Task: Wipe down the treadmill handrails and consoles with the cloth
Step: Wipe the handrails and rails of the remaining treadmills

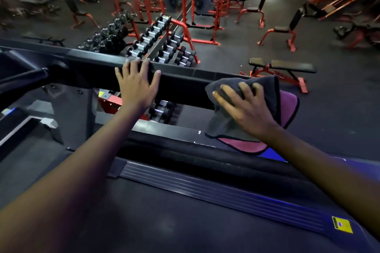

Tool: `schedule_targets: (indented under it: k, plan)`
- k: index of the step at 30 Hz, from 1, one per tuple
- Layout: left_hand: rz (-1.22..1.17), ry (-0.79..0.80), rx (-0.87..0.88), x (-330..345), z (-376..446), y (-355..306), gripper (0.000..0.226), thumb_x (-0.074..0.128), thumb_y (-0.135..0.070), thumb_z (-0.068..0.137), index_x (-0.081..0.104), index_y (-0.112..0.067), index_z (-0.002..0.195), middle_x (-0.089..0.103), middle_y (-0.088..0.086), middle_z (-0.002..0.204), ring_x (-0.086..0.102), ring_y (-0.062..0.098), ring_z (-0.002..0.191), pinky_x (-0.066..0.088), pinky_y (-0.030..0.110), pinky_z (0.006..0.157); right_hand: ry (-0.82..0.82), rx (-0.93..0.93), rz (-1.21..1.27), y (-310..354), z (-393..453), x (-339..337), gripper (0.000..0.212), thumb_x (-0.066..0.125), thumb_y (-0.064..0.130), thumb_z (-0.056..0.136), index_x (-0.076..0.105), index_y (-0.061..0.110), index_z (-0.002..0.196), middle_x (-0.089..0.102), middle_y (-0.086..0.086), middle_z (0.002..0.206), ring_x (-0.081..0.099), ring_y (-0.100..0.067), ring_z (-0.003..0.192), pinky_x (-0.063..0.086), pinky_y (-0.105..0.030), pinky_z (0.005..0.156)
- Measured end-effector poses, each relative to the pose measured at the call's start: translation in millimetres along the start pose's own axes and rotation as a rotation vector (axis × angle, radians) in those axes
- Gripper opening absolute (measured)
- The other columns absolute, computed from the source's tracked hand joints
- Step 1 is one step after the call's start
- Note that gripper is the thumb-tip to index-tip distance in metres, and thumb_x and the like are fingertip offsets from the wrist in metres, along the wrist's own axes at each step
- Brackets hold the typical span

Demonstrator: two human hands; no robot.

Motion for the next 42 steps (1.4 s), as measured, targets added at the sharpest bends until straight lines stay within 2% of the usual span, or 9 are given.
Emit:
schedule_targets:
  k: [3, 6, 10, 14, 21, 26, 30, 35, 42]
  plan:
    - [0.026, 0.144, 0.086, -2, 2, -29, 0.058, 0.028, -0.052, 0.095, 0.041, -0.019, 0.141, 0.042, 0.013, 0.142, 0.029, 0.035, 0.136, 0.011, 0.052, 0.114, -0.021, 0.018, 0.02, 12, 3, 2, 0.035, 0.045, 0.003, 0.093, 0.058, 0.011, 0.124, 0.056, -0.01, 0.122, 0.041, -0.034, 0.099, 0.032, -0.043, 0.074]
    - [-0.038, 0.268, 0.302, 10, -8, -77, 0.067, 0.013, -0.057, 0.09, 0.035, -0.026, 0.145, 0.038, 0.001, 0.147, 0.021, 0.029, 0.142, 0.005, 0.053, 0.114, -0.028, 0.06, 0.039, 6, -8, -2, 0.034, 0.044, 0.004, 0.094, 0.055, 0.013, 0.125, 0.045, -0.01, 0.123, 0.04, -0.034, 0.099, 0.032, -0.042, 0.074]
    - [-0.053, 0.243, 0.246, 16, -17, -96, 0.073, 0.002, -0.058, 0.084, 0.038, -0.032, 0.141, 0.039, -0.006, 0.144, 0.02, 0.024, 0.141, -0.002, 0.059, 0.111, -0.009, 0.226, 0.127, 0, -14, -6, 0.038, 0.034, 0.004, 0.096, 0.048, 0.019, 0.128, 0.04, -0.01, 0.122, 0.038, -0.032, 0.1, 0.03, -0.041, 0.075]
    - [-0.087, 0.275, 0.215, 18, -16, -96, 0.045, 0.024, -0.046, 0.1, 0.039, -0.032, 0.14, 0.035, -0.005, 0.145, 0.016, 0.021, 0.141, -0.004, 0.058, 0.111, 0.045, 0.298, 0.225, 2, -15, -6, 0.045, 0.044, 0.006, 0.086, 0.045, 0.021, 0.129, 0.037, -0.009, 0.124, 0.036, -0.032, 0.104, 0.03, -0.042, 0.078]
    - [-0.114, 0.333, 0.172, 16, -14, -98, 0.041, 0.025, -0.041, 0.101, 0.036, -0.033, 0.14, 0.031, -0.005, 0.146, 0.01, 0.019, 0.143, -0.011, 0.055, 0.111, -0.091, 0.678, 0.524, -14, -16, -11, 0.041, 0.053, -0.006, 0.081, 0.054, 0.013, 0.118, 0.035, -0.009, 0.124, 0.038, -0.031, 0.107, 0.043, -0.045, 0.086]
    - [-0.061, 0.354, 0.146, 13, -13, -100, 0.042, 0.025, -0.041, 0.101, 0.034, -0.034, 0.141, 0.03, -0.006, 0.148, 0.009, 0.02, 0.143, -0.007, 0.057, 0.111, -0.248, 0.906, 0.783, -17, -28, -12, 0.034, 0.043, -0.005, 0.084, 0.053, 0.005, 0.115, 0.04, -0.016, 0.121, 0.041, -0.024, 0.113, 0.032, -0.018, 0.104]
    - [-0.018, 0.415, 0.087, 9, -13, -105, 0.042, 0.022, -0.04, 0.102, 0.033, -0.034, 0.142, 0.027, -0.004, 0.151, 0.003, 0.025, 0.146, -0.007, 0.061, 0.111, -0.175, 1.076, 1.069, -13, -47, -11, 0.047, 0.044, -0.018, 0.071, 0.051, -0.005, 0.116, 0.047, -0.025, 0.117, 0.04, -0.008, 0.111, 0.026, -0.004, 0.101]
    - [-0.014, 0.469, 0.019, 7, -16, -147, 0.044, 0.024, -0.042, 0.101, 0.035, -0.027, 0.141, 0.028, -0.004, 0.152, 0.001, 0.034, 0.145, -0.005, 0.068, 0.106, -0.074, 1.38, 1.492, -20, -55, 11, 0.044, 0.045, -0.011, 0.086, 0.049, 0.014, 0.122, 0.054, 0.0, 0.121, 0.051, -0.012, 0.114, 0.039, -0.022, 0.1]
    - [-0.195, 0.326, -0.006, 16, -37, -176, 0.036, 0.029, -0.038, 0.102, 0.044, -0.038, 0.134, 0.032, -0.015, 0.146, 0.005, 0.016, 0.144, -0.016, 0.06, 0.107, -0.066, 1.637, 1.778, 7, -68, 29, 0.045, 0.047, -0.008, 0.09, 0.055, 0.026, 0.119, 0.061, -0.005, 0.123, 0.056, -0.02, 0.115, 0.043, -0.034, 0.101]
Point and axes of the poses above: each hand's wrist, its own z-axis towards the middle knuckle, its own x-axis out of the palm, y = z × x, the point moved 4 cm from there along z, towards the middle knuckle
